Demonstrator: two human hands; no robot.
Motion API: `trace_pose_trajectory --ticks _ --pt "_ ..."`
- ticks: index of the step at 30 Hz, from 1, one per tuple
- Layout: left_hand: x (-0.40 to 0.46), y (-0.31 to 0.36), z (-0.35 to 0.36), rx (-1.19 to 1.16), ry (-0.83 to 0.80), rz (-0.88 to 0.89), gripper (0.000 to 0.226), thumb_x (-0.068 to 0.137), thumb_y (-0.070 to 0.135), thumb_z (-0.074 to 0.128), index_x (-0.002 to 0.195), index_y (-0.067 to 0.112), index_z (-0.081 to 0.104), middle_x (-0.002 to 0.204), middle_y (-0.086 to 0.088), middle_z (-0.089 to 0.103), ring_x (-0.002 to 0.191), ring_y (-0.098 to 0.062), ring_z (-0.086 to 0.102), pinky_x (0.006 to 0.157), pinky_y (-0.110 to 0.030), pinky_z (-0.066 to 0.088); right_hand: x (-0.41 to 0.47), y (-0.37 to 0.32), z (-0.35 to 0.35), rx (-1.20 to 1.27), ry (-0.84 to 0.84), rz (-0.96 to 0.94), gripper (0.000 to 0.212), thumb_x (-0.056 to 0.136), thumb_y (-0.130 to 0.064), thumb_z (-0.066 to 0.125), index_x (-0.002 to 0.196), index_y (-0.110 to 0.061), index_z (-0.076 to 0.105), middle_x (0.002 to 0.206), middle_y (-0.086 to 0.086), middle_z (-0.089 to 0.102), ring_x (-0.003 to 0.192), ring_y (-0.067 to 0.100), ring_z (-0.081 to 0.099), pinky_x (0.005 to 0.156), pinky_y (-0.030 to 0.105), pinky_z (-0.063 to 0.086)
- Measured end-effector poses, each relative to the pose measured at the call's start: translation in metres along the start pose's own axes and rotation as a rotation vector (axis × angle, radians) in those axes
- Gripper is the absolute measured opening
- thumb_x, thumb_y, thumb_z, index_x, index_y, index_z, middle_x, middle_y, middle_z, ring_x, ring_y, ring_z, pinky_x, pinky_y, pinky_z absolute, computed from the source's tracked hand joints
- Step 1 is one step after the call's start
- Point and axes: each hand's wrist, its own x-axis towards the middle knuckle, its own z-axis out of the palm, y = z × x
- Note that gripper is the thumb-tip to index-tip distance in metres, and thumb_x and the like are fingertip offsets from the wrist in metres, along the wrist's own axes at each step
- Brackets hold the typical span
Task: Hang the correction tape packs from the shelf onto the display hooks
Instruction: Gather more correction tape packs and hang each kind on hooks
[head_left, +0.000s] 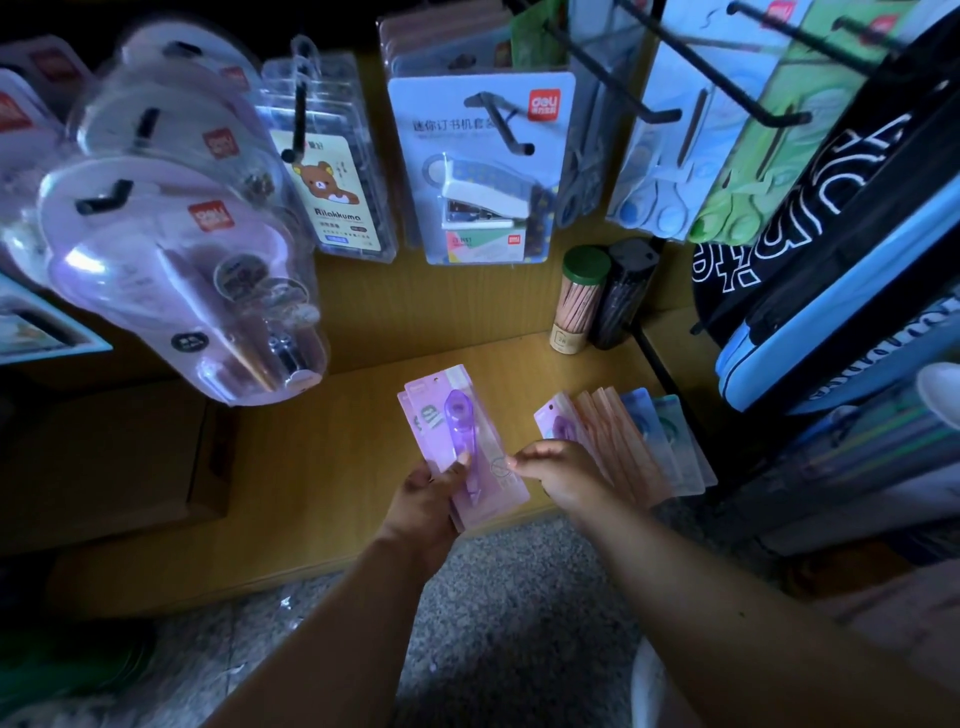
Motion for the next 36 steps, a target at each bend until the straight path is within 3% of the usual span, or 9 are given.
trace_pose_trajectory --ticks 4,8,13,18,21,27,30,33,36 --pt "0.0 0.0 0.001 0.002 0.015 -0.009 0.04 0.098 0.006 0.051 0.136 -0.007 0.051 0.12 -0.025 0.063 0.076 -0.021 0.073 0.073 -0.044 0.061 0.004 0.012 -0.019 -0.068 0.341 -0.008 0.022 0.08 -0.031 0.074 0.069 -0.014 0.068 0.051 -0.007 0.056 0.048 0.005 0.048 0.053 0.02 0.038" --pt "0.001 -0.004 -0.003 0.033 0.047 -0.034 0.041 0.098 0.008 0.053 0.136 -0.008 0.05 0.127 -0.028 0.061 0.077 -0.023 0.072 0.067 -0.042 0.062 0.009 0.034 -0.052 -0.251 0.585 0.106 0.025 0.082 -0.035 0.065 0.085 -0.012 0.073 0.076 0.007 0.07 0.075 0.024 0.064 0.068 0.026 0.044" --pt "0.001 -0.008 -0.008 0.07 0.037 -0.063 0.04 0.098 0.01 0.053 0.134 -0.006 0.053 0.134 -0.031 0.056 0.084 -0.028 0.068 0.07 -0.041 0.061 0.011 0.052 -0.062 -0.57 0.638 0.138 0.033 0.086 -0.034 0.058 0.099 -0.009 0.073 0.095 0.017 0.068 0.09 0.036 0.064 0.082 0.038 0.053" --pt "0.004 -0.013 -0.012 0.09 0.053 -0.078 0.038 0.097 0.01 0.055 0.133 -0.003 0.055 0.126 -0.027 0.062 0.081 -0.025 0.071 0.073 -0.045 0.06 0.014 0.055 -0.057 -0.872 0.595 0.174 0.048 0.089 -0.045 0.055 0.112 -0.005 0.067 0.109 0.016 0.064 0.1 0.033 0.063 0.084 0.036 0.051" --pt "0.006 -0.015 -0.014 0.097 0.059 -0.082 0.037 0.097 0.009 0.056 0.131 -0.004 0.057 0.124 -0.026 0.063 0.079 -0.024 0.073 0.072 -0.045 0.061 0.017 0.053 -0.056 -0.854 0.598 0.205 0.048 0.09 -0.042 0.055 0.116 -0.002 0.064 0.114 0.016 0.063 0.105 0.034 0.062 0.087 0.038 0.051" --pt "0.008 -0.016 -0.019 0.13 0.12 -0.063 0.035 0.095 0.01 0.058 0.128 -0.002 0.06 0.112 -0.023 0.068 0.075 -0.024 0.073 0.071 -0.048 0.06 0.018 0.038 -0.047 -0.606 0.616 0.131 0.035 0.086 -0.029 0.062 0.106 -0.001 0.07 0.105 0.019 0.068 0.099 0.035 0.064 0.081 0.035 0.052" --pt "0.005 -0.013 -0.02 0.142 0.151 -0.038 0.034 0.096 0.009 0.058 0.127 -0.003 0.06 0.107 -0.023 0.07 0.078 -0.03 0.07 0.079 -0.053 0.056 0.019 0.025 -0.04 -0.436 0.574 0.075 0.028 0.082 -0.027 0.068 0.095 -0.003 0.074 0.094 0.018 0.072 0.092 0.034 0.068 0.076 0.031 0.051" --pt "0.0 -0.008 -0.019 0.164 0.197 -0.013 0.036 0.097 0.009 0.057 0.129 -0.006 0.057 0.113 -0.03 0.063 0.088 -0.033 0.058 0.091 -0.058 0.039 0.019 0.014 -0.033 -0.244 0.508 0.022 0.023 0.082 -0.021 0.071 0.092 -0.002 0.074 0.09 0.015 0.074 0.084 0.026 0.067 0.071 0.025 0.045" --pt "-0.006 -0.002 -0.016 0.158 0.228 0.031 0.034 0.096 0.009 0.06 0.127 -0.005 0.058 0.114 -0.029 0.062 0.083 -0.031 0.059 0.087 -0.052 0.044 0.013 0.0 -0.026 -0.077 0.398 -0.014 0.018 0.082 -0.015 0.071 0.093 0.0 0.073 0.083 0.008 0.067 0.077 0.018 0.058 0.071 0.025 0.042"
